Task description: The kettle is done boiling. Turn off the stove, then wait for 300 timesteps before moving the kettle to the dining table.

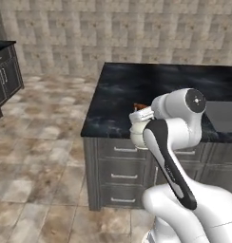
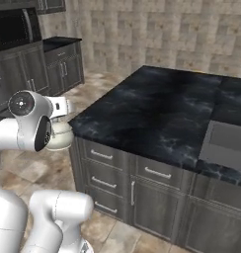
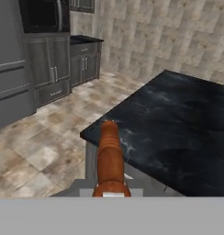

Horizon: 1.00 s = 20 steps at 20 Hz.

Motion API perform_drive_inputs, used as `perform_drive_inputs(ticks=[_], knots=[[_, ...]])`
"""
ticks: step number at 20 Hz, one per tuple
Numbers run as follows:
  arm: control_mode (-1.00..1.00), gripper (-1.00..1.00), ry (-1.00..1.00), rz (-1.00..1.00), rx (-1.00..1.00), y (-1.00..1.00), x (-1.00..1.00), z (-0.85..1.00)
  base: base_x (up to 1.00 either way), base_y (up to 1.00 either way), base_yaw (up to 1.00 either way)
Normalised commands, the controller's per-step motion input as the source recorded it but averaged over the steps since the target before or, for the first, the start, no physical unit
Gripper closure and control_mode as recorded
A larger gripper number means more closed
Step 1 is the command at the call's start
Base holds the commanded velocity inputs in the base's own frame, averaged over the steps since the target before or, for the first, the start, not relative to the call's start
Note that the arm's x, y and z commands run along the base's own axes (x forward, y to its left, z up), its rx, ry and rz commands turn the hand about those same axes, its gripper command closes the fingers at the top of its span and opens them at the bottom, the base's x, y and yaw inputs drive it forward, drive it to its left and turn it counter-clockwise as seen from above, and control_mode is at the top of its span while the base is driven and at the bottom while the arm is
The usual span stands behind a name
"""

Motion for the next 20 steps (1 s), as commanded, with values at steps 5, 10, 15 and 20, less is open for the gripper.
perform_drive_inputs(ticks=[5, 10, 15, 20], knots=[[1.00, 1.00, 0.00, 0.00, 0.00, 0.00, 0.00, 0.00, 0.68, 0.55, -0.20], [1.00, 1.00, 0.00, 0.00, 0.00, 0.00, 0.00, 0.00, 0.68, 0.59, -0.19], [1.00, 1.00, 0.00, 0.00, 0.00, 0.00, 0.00, 0.00, 0.64, 0.62, -0.23], [1.00, 1.00, 0.00, 0.00, 0.00, 0.00, 0.00, 0.00, 0.53, 0.56, -0.34]])
